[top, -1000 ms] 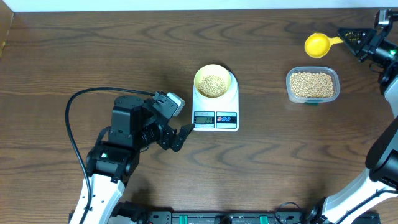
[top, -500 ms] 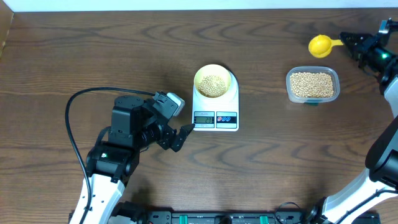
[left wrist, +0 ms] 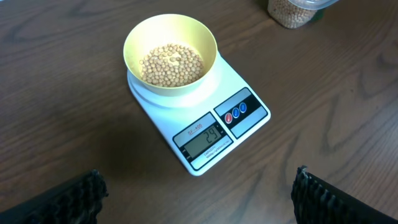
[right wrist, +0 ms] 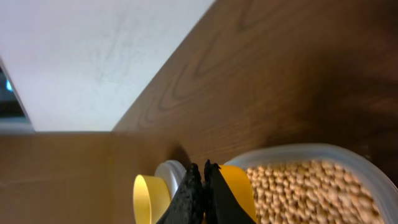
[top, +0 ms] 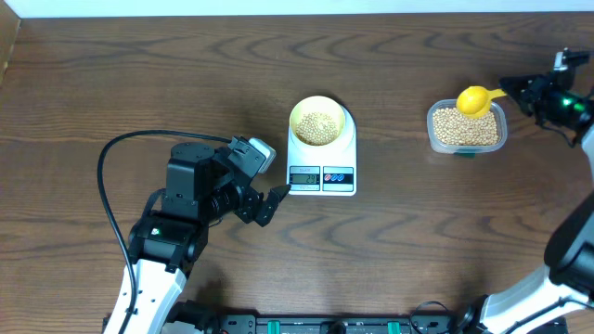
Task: Scoop item into bowl and weigh 50g on scale
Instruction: 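Lower the scoop into the soybean tub again with the right gripper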
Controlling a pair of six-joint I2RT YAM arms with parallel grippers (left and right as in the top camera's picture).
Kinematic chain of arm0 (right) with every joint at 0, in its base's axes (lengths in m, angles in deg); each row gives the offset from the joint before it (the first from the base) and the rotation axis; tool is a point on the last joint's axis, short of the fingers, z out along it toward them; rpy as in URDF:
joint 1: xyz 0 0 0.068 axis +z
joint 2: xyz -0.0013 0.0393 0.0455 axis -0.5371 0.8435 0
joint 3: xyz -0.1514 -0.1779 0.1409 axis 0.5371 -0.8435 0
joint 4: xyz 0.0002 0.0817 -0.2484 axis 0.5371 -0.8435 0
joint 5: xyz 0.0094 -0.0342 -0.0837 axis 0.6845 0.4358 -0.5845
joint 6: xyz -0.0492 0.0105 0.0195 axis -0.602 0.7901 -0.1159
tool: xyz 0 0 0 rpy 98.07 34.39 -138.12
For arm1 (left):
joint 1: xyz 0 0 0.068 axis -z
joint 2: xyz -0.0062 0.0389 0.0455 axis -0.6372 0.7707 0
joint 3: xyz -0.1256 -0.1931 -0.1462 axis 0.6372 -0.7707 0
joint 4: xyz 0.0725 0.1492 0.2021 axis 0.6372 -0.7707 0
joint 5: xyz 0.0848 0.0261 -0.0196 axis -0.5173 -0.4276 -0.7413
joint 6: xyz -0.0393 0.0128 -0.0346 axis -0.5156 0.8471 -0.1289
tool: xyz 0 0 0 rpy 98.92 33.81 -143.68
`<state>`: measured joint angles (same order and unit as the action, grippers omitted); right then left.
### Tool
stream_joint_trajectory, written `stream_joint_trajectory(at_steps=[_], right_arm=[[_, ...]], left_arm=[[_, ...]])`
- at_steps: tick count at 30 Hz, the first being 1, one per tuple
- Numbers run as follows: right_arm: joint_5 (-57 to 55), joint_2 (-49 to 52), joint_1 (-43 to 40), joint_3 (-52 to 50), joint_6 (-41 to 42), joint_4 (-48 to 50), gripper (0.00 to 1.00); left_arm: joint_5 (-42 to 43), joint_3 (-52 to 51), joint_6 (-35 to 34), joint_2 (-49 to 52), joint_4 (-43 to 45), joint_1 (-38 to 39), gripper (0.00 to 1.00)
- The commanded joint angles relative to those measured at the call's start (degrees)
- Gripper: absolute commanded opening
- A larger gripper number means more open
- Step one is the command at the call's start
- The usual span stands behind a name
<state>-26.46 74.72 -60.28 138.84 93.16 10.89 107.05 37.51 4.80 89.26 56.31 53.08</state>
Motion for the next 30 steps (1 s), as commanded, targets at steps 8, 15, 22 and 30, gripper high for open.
stream_joint_trajectory(at_steps=[8,15,22,30], right_arm=[[-13.0,-12.5,-0.1,0.5,-27.8,-9.6,0.01],[-20.0,-12.4,4.2,0.5,-33.1,-11.6,0.01],[-33.3,-11.8,10.9,0.5,-33.5,-11.0,0.01],[-43.9,-10.7,16.0,0.5,-33.5,-10.1,0.01]], left_arm=[[-0.3,-0.5,-0.7,0.1,0.1,-0.3,0.98],[-0.3,-0.5,-0.7,0.1,0.1,-0.3,0.98],[-0.3,-0.5,-0.7,0.1,0.1,-0.3,0.98],[-0.3,-0.5,-0.7,0.1,0.1,-0.3,0.98]])
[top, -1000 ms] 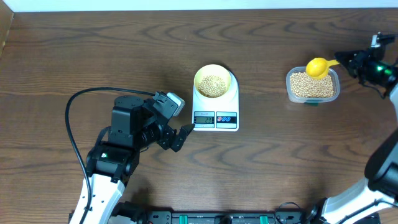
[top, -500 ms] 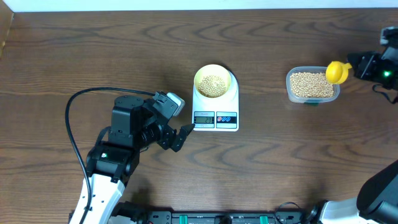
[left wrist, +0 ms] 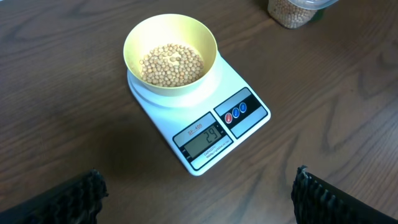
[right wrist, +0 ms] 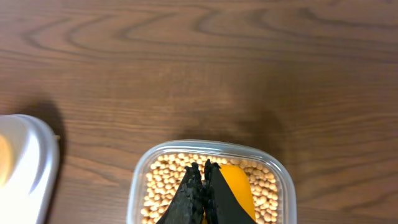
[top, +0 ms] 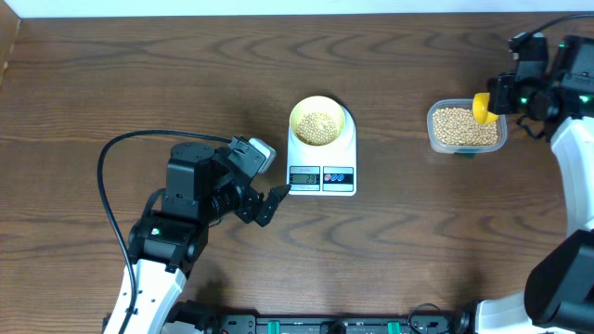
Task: Scoop item into bowl and weigh 50g on scale
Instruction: 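Lower the scoop into the soybean tub again with the right gripper, then drag the yellow scoop through the soybeans with the right gripper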
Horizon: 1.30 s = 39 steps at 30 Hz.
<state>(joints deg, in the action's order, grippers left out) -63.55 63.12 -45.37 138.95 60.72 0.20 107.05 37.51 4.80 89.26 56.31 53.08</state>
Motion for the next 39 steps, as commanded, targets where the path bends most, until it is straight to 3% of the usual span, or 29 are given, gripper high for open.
stream_joint_trajectory(at_steps=[1,18,30,39], right_arm=[[-7.4,1.0,1.4,0.3,-1.0,0.9,0.01],[-10.1,7.7,4.0,0.3,1.2,1.8,0.01],[-2.1,8.8,4.7,0.3,1.4,-1.6,0.01],[-1.1,8.9,4.7,-1.9,7.3,-1.5,0.01]], left_arm=[[-0.3,-0.5,-0.7,0.1,0.1,-0.3,0.98],[-0.3,-0.5,-0.7,0.1,0.1,-0.3,0.98],[-0.3,-0.5,-0.7,0.1,0.1,-0.3,0.98],[-0.3,-0.5,-0.7,0.1,0.1,-0.3,0.98]])
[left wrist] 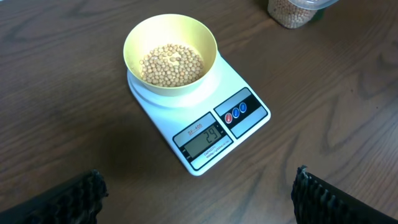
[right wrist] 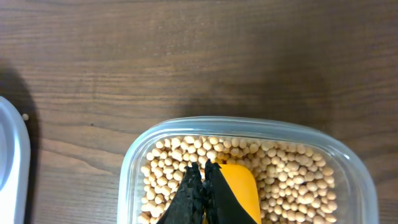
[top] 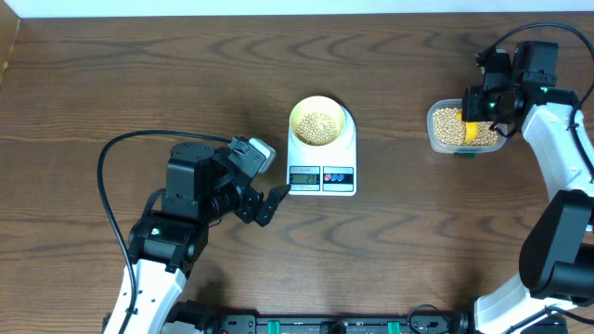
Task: Scoop item into bowl and weigh 50g on scale
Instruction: 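Drag the yellow scoop through the soybeans with the right gripper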
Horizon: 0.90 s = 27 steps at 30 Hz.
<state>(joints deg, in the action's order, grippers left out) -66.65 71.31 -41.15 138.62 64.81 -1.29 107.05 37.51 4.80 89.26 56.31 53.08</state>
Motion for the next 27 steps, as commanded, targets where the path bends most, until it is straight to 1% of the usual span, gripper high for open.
stream_joint_trajectory(at_steps=[1,15,27], right_arm=[[2.0,0.7,0.5,-2.1,3.7,0.2,0.01],[4.0,0.7,-1.1,-3.2,11.1,2.4,0.01],[12.3,0.7,-6.7,-3.8,12.3,2.8,0.01]], left_arm=[[-0.3,-0.5,-0.7,0.1,0.1,-0.3,0.98],[-0.3,-0.5,-0.7,0.1,0.1,-0.3,0.98],[-0.3,-0.5,-0.7,0.1,0.1,-0.3,0.98]])
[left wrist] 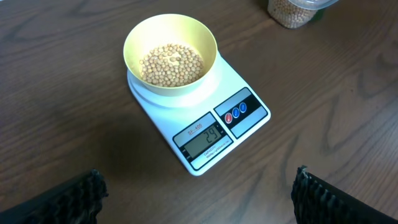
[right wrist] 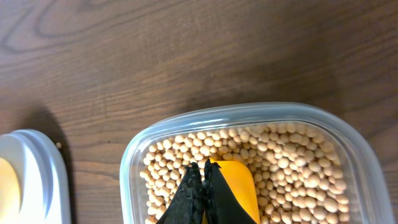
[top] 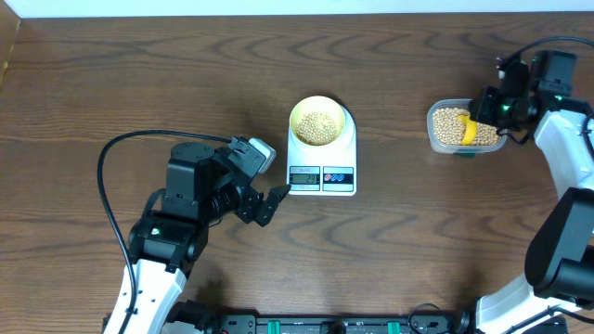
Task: Scoop item into bowl and weigh 50g on scale
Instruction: 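Drag the yellow scoop through the soybeans with the right gripper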
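Note:
A yellow bowl (top: 319, 121) part-filled with soybeans sits on the white scale (top: 321, 174), whose display (left wrist: 203, 136) reads 24. A clear tub of soybeans (top: 451, 128) stands at the right. My right gripper (right wrist: 201, 168) is shut on the yellow scoop (right wrist: 235, 186), whose bowl is pushed down into the tub's beans (right wrist: 292, 168). My left gripper (left wrist: 198, 190) hangs open over bare table, short of the scale's front, nothing between its fingers (left wrist: 320, 196).
The brown wooden table (top: 139, 83) has its far edge along the top of the overhead view. A black cable (top: 104, 199) loops around the left arm. The scale's edge (right wrist: 28, 177) shows at the right wrist view's left.
My right gripper, still shut on the scoop, has shifted slightly to the right and turned a little, with the scoop still down in the tub's beans. Left arm and scale reading are unchanged.
The right gripper first held the scoop level above the tub. Then the scoop hung at the tub's right rim, pointing down. Later it was buried in the beans, where it stays now. The left gripper stayed open and the display stayed at 24.

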Controlling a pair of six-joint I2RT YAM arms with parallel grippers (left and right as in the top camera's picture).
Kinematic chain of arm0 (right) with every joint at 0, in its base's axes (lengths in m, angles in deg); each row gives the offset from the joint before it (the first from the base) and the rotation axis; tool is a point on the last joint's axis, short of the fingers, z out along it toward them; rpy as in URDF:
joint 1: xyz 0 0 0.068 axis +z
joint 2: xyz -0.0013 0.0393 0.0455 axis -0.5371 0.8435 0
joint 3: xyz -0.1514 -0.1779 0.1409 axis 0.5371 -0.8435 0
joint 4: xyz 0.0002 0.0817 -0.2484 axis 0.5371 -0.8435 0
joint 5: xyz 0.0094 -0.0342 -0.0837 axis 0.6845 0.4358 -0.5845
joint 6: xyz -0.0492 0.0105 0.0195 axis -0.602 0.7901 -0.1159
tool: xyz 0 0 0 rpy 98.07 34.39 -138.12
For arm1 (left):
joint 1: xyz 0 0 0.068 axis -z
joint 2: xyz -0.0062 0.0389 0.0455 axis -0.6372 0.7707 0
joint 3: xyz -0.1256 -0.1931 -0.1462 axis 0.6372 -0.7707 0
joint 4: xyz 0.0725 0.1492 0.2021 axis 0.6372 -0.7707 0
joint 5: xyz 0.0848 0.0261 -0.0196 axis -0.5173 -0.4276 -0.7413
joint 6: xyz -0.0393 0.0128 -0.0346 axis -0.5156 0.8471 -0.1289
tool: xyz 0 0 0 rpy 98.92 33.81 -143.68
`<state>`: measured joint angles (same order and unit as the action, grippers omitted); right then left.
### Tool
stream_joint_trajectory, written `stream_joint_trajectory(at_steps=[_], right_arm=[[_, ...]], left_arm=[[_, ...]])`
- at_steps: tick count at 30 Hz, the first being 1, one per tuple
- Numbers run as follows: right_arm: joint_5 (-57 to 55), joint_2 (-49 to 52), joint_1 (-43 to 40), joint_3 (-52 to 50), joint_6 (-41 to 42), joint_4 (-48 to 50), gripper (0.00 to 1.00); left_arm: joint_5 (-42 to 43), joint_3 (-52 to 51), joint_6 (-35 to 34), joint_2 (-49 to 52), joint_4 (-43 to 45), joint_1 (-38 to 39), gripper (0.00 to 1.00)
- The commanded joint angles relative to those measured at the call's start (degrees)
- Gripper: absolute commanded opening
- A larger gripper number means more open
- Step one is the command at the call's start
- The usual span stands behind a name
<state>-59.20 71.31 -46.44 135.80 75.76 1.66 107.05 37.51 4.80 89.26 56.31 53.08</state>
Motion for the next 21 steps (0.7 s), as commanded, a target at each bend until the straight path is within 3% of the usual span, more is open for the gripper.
stream_joint_trajectory(at_steps=[1,21], right_arm=[[5.8,0.7,-2.0,-1.0,1.7,-0.1,0.01],[15.8,0.7,-10.6,-1.0,6.0,1.2,0.01]], left_arm=[[-0.3,-0.5,-0.7,0.1,0.1,-0.3,0.98],[-0.3,-0.5,-0.7,0.1,0.1,-0.3,0.98]])
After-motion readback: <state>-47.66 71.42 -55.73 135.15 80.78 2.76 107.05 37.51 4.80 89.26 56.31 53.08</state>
